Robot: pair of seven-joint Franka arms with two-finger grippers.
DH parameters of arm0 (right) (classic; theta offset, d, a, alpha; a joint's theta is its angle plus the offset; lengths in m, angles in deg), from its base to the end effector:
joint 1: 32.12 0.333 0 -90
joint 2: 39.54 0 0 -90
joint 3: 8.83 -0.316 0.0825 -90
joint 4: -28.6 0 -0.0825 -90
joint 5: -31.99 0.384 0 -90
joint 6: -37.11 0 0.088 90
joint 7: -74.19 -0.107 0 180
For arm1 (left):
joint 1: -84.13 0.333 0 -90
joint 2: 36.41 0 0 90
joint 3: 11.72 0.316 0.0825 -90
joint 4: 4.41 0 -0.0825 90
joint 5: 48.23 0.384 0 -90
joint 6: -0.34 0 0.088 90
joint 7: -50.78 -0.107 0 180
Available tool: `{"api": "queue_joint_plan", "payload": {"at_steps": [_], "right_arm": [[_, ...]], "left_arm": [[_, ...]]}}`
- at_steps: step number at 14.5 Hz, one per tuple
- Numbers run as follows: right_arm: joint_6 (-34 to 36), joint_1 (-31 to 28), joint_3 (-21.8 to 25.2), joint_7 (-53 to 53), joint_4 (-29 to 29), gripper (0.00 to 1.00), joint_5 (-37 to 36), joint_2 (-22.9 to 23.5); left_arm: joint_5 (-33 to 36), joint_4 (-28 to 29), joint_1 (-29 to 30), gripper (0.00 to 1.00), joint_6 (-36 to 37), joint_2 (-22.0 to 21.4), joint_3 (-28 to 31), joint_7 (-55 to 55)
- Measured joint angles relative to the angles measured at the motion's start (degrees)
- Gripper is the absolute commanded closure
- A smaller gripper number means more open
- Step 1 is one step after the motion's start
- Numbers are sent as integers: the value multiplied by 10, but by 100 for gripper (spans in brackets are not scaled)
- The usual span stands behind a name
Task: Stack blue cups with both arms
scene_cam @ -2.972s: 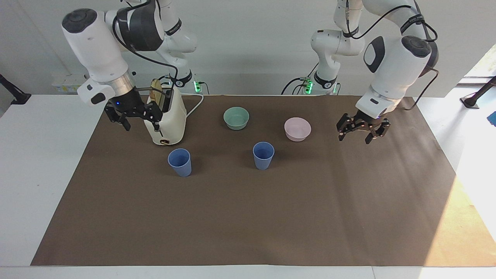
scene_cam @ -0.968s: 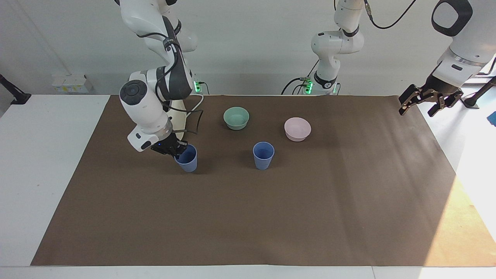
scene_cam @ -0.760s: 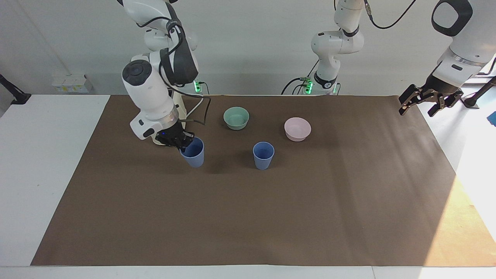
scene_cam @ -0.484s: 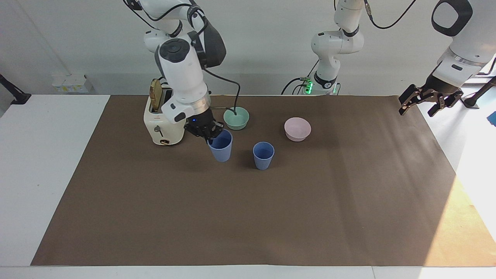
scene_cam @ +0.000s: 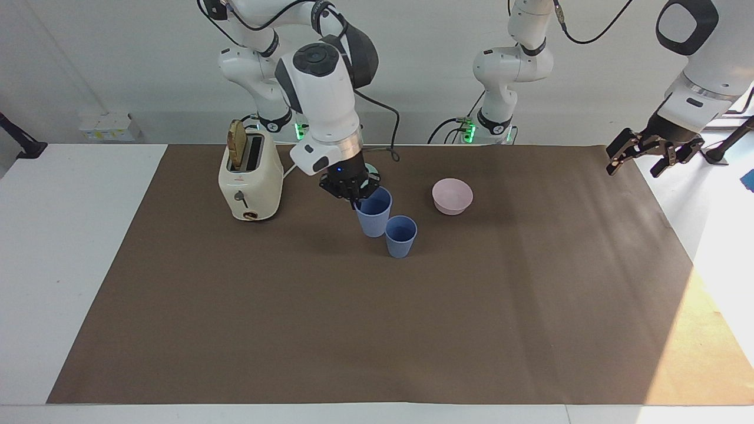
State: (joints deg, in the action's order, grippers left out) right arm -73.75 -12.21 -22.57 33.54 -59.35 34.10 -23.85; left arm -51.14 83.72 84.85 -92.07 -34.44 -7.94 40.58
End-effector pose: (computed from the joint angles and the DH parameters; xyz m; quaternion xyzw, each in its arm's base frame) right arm 0.5550 0.3517 0.5142 -0.9939 0.0726 -0.0233 0.0796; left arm 0.5684 0.0388 0.6246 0.9983 -0.0492 0.0231 0.0215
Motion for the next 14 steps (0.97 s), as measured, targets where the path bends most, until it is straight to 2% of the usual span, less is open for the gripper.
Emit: {"api": "queue_joint_plan", "payload": {"at_steps": [7, 12, 14], "right_arm": [[-22, 1, 2, -2, -8, 100, 0, 35], [-32, 1, 3, -2, -20, 100, 0, 40], [-38, 1, 3, -2, -25, 0, 0, 40]], "left_arm": [[0, 0, 0, 0, 0, 0, 0, 0], [0, 0, 0, 0, 0, 0, 0, 0], [0, 0, 0, 0, 0, 0, 0, 0]]}}
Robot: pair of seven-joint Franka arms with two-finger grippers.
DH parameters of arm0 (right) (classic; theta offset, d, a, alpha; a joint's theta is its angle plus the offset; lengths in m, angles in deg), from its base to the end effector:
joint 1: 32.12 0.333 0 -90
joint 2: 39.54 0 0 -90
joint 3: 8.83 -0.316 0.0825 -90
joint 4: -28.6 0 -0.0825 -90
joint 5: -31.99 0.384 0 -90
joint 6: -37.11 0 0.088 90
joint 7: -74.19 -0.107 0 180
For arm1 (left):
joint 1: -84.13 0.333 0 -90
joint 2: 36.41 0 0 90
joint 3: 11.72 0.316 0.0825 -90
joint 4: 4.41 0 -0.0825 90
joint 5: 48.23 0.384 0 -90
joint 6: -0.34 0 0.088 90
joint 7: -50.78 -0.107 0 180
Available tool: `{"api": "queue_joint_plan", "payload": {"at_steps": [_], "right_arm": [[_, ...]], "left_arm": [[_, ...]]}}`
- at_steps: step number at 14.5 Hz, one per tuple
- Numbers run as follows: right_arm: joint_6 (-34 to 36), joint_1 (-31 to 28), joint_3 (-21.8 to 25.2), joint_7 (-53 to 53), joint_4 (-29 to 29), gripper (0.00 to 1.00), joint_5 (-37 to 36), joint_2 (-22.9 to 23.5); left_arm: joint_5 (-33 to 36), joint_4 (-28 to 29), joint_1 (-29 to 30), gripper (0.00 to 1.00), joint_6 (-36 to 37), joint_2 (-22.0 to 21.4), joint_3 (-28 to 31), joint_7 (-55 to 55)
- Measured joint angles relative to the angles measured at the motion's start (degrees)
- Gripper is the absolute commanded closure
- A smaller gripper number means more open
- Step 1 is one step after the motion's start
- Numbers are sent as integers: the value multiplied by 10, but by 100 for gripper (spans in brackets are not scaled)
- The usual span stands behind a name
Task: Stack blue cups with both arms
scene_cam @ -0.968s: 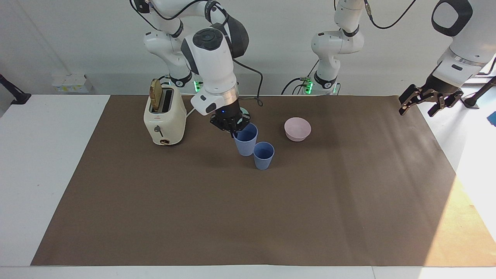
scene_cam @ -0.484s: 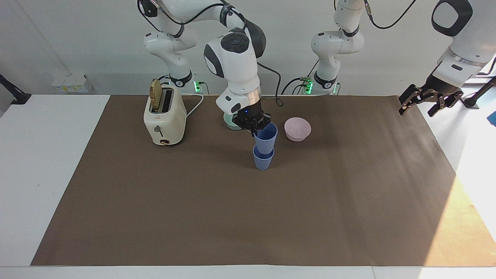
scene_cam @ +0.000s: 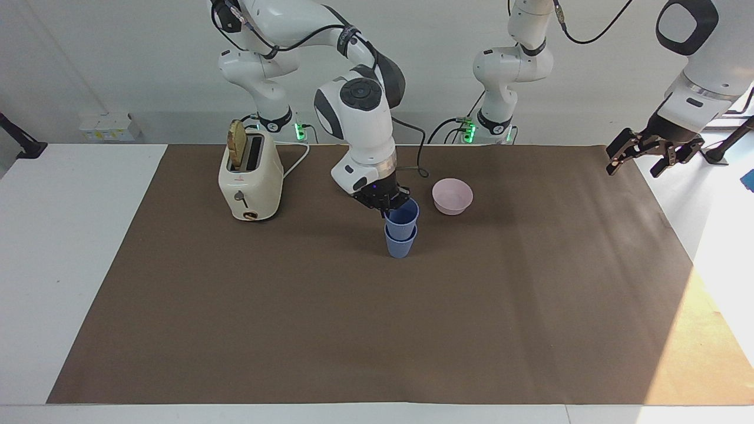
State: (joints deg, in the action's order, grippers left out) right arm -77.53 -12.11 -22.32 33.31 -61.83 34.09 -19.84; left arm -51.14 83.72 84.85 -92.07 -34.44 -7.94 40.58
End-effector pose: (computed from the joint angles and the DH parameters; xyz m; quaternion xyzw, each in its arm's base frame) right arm 0.5661 0.3552 0.4540 -0.9943 0.0794 -0.0011 0.0711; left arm 0.5684 0.0388 0.6246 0.9983 -0.0492 0.0231 0.0215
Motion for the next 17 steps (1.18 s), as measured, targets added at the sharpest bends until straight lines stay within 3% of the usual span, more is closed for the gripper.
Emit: {"api": "queue_joint_plan", "payload": {"at_steps": [10, 14, 17], "right_arm": [[18, -23, 6, 17, 8, 0, -5, -11], [113, -99, 12, 188, 38, 0, -51, -55], [142, -149, 15, 319, 42, 0, -88, -89]], "left_arm": [[0, 0, 0, 0, 0, 0, 0, 0], [0, 0, 0, 0, 0, 0, 0, 0], [0, 0, 0, 0, 0, 0, 0, 0]]}}
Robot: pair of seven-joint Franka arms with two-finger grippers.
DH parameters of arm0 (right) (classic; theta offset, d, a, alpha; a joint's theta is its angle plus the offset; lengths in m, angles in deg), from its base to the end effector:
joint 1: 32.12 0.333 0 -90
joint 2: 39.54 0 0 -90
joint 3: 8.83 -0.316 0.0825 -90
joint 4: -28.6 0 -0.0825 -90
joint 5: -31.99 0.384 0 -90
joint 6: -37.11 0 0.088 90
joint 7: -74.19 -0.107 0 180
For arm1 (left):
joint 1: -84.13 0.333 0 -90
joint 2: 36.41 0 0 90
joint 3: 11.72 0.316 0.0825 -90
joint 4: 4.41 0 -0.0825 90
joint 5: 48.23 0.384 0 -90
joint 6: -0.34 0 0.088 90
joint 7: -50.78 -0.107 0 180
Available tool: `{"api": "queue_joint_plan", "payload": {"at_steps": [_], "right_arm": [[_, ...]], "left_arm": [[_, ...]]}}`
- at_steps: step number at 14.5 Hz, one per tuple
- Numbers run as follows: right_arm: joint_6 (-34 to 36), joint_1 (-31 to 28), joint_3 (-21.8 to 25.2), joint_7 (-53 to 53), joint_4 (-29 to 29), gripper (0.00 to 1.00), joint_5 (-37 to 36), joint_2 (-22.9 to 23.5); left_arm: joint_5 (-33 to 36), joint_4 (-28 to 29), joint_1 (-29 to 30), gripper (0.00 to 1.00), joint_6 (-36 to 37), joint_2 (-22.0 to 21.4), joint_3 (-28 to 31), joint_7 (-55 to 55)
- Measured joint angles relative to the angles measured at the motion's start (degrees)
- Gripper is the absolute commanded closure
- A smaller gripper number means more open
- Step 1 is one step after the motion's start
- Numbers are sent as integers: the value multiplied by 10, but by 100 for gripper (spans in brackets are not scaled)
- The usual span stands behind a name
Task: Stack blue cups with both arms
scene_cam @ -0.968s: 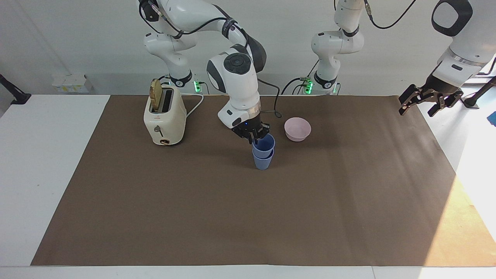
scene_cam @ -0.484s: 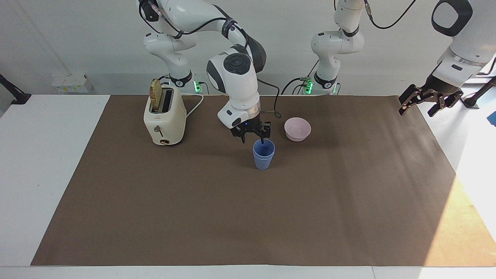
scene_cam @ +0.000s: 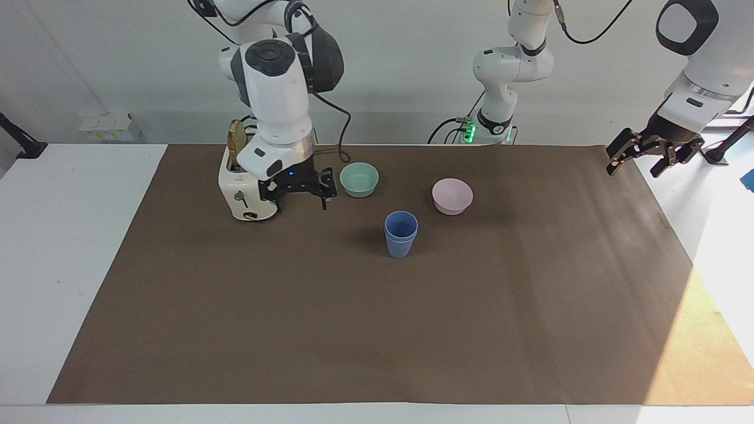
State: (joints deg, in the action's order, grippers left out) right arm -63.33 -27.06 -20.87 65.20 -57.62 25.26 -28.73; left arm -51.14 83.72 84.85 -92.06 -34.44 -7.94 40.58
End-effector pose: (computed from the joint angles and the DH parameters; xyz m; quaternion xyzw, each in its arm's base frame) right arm 0.6036 0.1629 0.5638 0.9958 0.0770 0.0397 0.0304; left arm 0.5684 0.0388 0.6246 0.9983 -0.0492 0.0230 0.0215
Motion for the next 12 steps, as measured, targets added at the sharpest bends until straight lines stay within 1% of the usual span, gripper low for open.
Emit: {"api": "queue_joint_plan", "payload": {"at_steps": [2, 6, 10, 12], "right_arm": [[18, -33, 4, 43, 0, 0, -2, -23], [63, -89, 16, 53, 1, 0, 1, -42], [86, -146, 21, 54, 1, 0, 55, -56], [91, -155, 21, 55, 0, 0, 61, -59]], "left_arm": [[0, 0, 0, 0, 0, 0, 0, 0], [0, 0, 0, 0, 0, 0, 0, 0], [0, 0, 0, 0, 0, 0, 0, 0], [0, 0, 0, 0, 0, 0, 0, 0]]}}
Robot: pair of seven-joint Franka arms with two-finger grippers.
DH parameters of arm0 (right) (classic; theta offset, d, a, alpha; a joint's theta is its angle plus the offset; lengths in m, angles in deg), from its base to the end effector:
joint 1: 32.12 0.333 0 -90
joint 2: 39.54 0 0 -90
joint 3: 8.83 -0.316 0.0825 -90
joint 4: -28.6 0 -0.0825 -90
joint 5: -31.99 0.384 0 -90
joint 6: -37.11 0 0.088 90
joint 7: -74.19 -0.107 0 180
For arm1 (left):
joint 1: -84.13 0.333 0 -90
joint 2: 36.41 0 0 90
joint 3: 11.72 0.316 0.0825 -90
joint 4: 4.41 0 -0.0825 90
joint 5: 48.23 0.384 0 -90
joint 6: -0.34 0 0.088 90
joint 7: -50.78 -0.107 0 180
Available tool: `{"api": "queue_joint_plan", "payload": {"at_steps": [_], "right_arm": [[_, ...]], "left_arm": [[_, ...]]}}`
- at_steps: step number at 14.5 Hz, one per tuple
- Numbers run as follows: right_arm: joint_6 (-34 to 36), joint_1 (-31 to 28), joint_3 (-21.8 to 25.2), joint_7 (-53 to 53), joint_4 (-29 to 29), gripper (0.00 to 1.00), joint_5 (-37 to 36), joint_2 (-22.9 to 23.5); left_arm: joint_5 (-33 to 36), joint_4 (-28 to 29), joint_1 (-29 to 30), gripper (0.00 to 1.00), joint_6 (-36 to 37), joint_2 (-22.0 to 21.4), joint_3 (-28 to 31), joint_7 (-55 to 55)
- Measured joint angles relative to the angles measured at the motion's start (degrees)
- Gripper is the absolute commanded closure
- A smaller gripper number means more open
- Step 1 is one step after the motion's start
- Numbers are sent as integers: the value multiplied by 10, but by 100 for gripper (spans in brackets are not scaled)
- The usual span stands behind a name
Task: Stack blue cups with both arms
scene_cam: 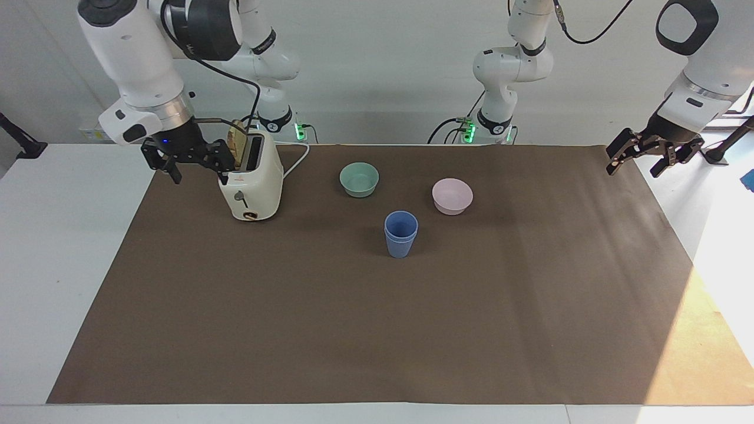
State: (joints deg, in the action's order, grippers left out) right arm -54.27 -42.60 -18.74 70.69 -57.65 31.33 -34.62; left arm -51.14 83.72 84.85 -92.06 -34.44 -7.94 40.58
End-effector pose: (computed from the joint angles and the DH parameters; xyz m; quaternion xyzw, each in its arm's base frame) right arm 0.5829 -0.0115 0.6094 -0.9994 0.0357 -0.0024 0.0017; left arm 0.5684 0.0388 0.6246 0.9983 -0.0492 0.0230 0.0215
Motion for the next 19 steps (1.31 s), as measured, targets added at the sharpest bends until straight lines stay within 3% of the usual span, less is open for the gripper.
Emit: {"api": "queue_joint_plan", "payload": {"at_steps": [7, 19], "right_arm": [[0, 34, -12, -37, -53, 0, 10, -36], [0, 31, -3, -37, -55, 0, 10, -38]], "left_arm": [[0, 0, 0, 0, 0, 0, 0, 0], [0, -2, -1, 0, 2, -20, -10, 0]]}}
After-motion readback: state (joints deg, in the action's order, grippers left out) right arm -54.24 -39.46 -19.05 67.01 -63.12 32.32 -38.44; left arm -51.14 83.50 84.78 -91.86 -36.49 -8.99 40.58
